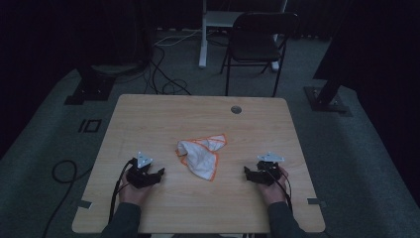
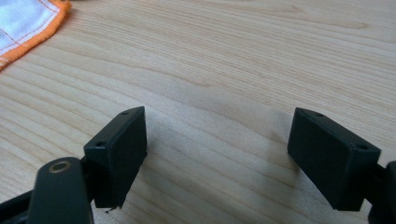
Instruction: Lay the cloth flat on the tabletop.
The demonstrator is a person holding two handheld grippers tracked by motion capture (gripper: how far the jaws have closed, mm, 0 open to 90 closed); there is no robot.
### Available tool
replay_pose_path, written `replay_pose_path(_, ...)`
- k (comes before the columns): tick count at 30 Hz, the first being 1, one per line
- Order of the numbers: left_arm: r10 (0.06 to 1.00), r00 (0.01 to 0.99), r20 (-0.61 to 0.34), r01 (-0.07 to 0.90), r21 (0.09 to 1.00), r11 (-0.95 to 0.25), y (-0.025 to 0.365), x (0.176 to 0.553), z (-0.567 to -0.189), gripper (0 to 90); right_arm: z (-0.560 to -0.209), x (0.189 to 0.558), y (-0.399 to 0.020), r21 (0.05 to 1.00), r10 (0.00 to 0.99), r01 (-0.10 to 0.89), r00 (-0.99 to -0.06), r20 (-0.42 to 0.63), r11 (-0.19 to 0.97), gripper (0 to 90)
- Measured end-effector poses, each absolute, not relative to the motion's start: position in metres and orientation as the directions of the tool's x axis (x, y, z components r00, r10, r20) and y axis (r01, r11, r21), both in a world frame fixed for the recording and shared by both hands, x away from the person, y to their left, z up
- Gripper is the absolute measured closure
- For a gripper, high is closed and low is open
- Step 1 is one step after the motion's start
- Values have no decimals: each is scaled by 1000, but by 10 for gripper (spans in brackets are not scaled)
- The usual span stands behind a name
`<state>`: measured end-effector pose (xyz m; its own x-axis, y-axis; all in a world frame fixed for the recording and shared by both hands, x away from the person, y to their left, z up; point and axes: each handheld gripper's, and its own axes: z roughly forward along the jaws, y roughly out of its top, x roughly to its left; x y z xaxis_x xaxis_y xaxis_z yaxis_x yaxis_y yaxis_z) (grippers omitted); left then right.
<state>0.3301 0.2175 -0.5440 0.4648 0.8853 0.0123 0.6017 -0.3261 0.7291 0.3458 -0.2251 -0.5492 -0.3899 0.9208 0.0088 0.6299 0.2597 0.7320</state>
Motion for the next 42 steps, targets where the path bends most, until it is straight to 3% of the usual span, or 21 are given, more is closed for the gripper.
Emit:
replay_pose_path(3, 885, 465, 13, 602, 729, -326, 218, 330, -544, 359, -550, 346, -225, 727, 911, 628, -412, 6, 279, 152)
replay_pose_path(10, 888, 460, 12, 603, 730, -322, 217, 329, -544, 362, -550, 346, -225, 726, 909, 627, -417, 7, 282, 152)
replay_pose_path(18, 881, 473, 10, 592, 736, -326, 216, 327, -544, 465, -549, 346, -225, 727, 902, 622, -431, 9, 290, 174)
replay_pose_path(23, 878, 478, 6, 593, 735, -328, 215, 326, -543, 506, -548, 345, -225, 729, 896, 616, -445, 9, 298, 237)
replay_pose_path(31, 880, 475, -17, 604, 733, -312, 217, 327, -542, 557, -545, 342, -223, 734, 889, 614, -456, 32, 289, 449)
replay_pose_path(42, 876, 482, -28, 600, 739, -307, 216, 325, -538, 563, -532, 332, -209, 761, 860, 571, -509, 35, 307, 539)
